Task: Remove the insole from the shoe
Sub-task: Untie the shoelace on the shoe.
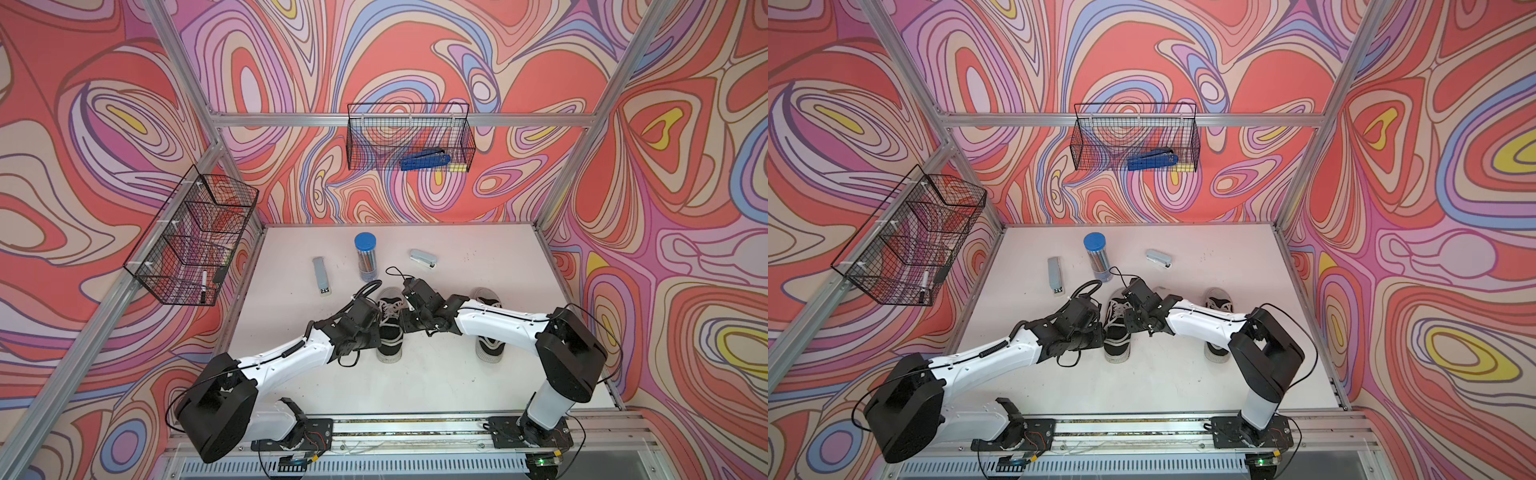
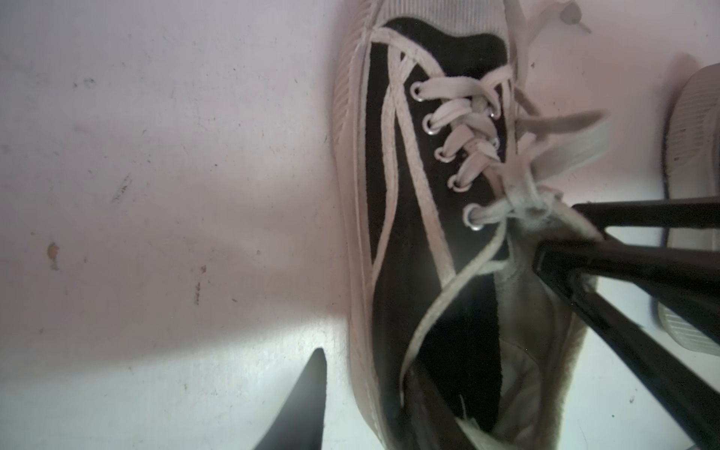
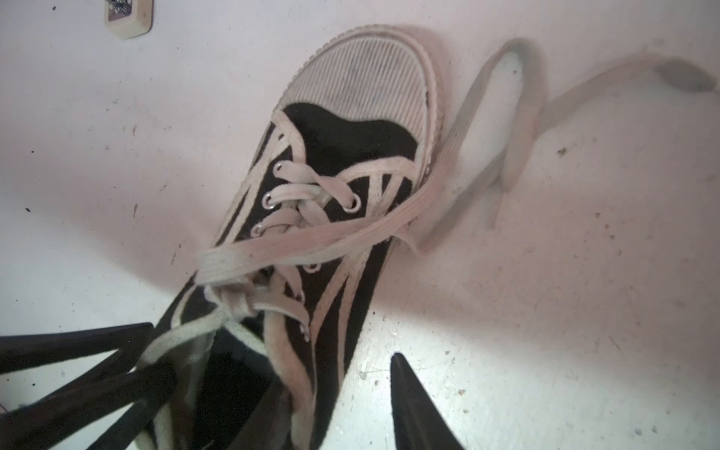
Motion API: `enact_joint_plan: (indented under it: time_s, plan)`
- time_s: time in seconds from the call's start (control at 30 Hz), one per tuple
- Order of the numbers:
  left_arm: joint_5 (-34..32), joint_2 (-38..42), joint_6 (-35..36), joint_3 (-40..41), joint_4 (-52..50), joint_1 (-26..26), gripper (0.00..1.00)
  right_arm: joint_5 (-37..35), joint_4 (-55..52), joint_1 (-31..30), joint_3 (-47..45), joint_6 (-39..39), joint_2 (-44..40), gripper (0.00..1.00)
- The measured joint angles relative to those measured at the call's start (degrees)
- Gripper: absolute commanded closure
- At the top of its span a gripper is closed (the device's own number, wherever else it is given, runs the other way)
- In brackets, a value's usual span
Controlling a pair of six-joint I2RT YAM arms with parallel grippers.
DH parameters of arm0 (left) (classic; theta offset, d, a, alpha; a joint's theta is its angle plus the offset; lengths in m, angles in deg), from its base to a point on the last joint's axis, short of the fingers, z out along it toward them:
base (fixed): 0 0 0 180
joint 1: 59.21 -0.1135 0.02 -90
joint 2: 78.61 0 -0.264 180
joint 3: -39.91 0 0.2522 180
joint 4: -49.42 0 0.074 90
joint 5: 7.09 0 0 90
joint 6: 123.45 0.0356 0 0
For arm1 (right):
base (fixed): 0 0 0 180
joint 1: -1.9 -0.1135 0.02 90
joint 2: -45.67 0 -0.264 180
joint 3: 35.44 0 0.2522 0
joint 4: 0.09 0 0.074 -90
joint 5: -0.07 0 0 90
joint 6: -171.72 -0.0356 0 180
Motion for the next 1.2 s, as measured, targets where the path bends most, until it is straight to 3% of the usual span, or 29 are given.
enact_joint_plan:
  time_s: [0.13, 0.37, 0.67, 0.9, 1.03, 1.1, 1.17, 1.2]
  plan:
    - [-0.7, -2.21, 1.33, -2.08, -0.22, 0.0, 0.68, 0.13, -0.04, 0.04, 0.76, 0.7, 0.87, 0.73]
    - [-2.56, -4.83, 2.73, -5.44, -0.04, 0.0, 1.0, 0.66, 0.22, -0.07, 2.64, 1.44, 1.88, 0.9]
    - [-7.17, -0.68, -1.36, -2.56, 1.31, 0.37, 1.0, -0.55, 1.46, 0.63, -0.2, 0.72, -0.07, 0.95]
    - [-3.78, 6.03, -9.29, 6.4, 8.57, 1.99, 1.0, 4.22, 2.73, 3.28, -2.43, 0.24, -2.08, 0.97]
    - [-3.91, 5.49, -12.17, 8.55, 11.37, 6.12, 1.0, 5.86, 1.38, 3.61, -2.38, -0.11, -1.09, 0.89]
    - [-4.13, 4.72, -13.07, 9.01, 13.2, 6.99, 1.0, 6.16, 1.29, 3.91, -2.29, -0.81, -0.35, 0.79]
    - [-4.04, 4.22, -13.88, 9.92, 15.58, 7.21, 1.0, 6.19, 1.22, 3.93, -2.21, -1.92, 0.0, 0.63]
    - [-4.04, 4.11, -14.14, 10.54, 16.57, 7.26, 1.0, 6.14, 1.2, 3.93, -2.21, -2.43, 0.0, 0.6]
